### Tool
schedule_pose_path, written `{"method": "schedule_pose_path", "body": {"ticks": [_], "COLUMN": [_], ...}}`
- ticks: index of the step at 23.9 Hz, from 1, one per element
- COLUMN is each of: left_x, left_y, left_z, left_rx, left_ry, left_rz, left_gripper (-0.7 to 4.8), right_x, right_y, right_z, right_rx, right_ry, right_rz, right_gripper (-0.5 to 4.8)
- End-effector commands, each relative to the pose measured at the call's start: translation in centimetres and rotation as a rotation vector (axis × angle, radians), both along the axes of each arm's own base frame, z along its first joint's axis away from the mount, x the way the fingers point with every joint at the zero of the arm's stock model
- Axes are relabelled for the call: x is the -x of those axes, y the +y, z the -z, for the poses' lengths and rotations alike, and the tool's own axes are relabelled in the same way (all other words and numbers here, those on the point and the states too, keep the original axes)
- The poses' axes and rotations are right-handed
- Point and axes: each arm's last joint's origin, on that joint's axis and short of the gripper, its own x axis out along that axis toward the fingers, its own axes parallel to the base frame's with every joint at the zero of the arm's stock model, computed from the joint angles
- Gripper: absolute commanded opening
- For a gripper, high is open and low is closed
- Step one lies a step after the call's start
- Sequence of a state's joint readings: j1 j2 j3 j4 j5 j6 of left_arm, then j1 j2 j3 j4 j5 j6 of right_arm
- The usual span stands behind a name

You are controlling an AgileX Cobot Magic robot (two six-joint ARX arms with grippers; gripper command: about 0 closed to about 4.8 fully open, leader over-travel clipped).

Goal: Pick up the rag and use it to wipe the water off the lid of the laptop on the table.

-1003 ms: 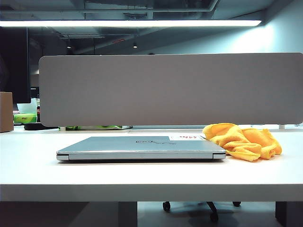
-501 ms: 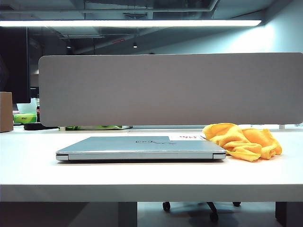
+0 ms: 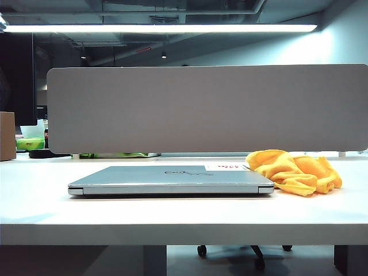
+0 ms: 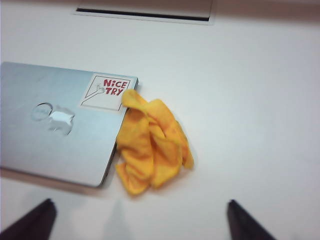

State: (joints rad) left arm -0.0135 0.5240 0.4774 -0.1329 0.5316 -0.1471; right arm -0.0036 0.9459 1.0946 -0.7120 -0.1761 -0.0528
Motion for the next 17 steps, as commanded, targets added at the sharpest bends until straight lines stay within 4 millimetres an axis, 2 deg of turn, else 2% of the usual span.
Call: {"method": "schedule_pose_path", "body": {"ticks": [1, 5, 7, 8, 10, 17], "left_x": [-0.3, -0.4, -0.3, -0.2, -0.1, -0.1], "left_y": [0.0, 0.0, 0.0, 0.0, 0.0, -0.1], "left_z": [-0.5, -0.6, -0.6, -0.8, -0.7, -0.7], "left_rx": [-0.002, -0.002, -0.002, -0.002, -0.002, 0.007], "left_ry": [-0.019, -0.023, -0.028, -0.040, -0.034, -0.026], "left_rz": [0.009, 0.005, 0.008, 0.009, 0.007, 0.009], "left_gripper": [0.21, 0.21, 0.21, 0.21, 0.21, 0.21], "right_x": [-5.4, -11.9, -14.1, -16.0, -18.0, -20.1], "right_y": [0.1, 1.1, 1.6, 1.8, 3.2, 6.2], "right_z": [1.3, 4.2, 5.6, 7.1, 9.3, 13.9], "right_rx": [-0.001, 0.011, 0.036, 0.046, 0.063, 0.115], "right_ry": [0.103, 0.267, 0.331, 0.375, 0.408, 0.473], "right_rz": [-0.012, -0.035, -0.029, -0.029, -0.053, -0.105], "right_gripper": [4.79, 4.79, 4.79, 4.79, 4.79, 4.79]}}
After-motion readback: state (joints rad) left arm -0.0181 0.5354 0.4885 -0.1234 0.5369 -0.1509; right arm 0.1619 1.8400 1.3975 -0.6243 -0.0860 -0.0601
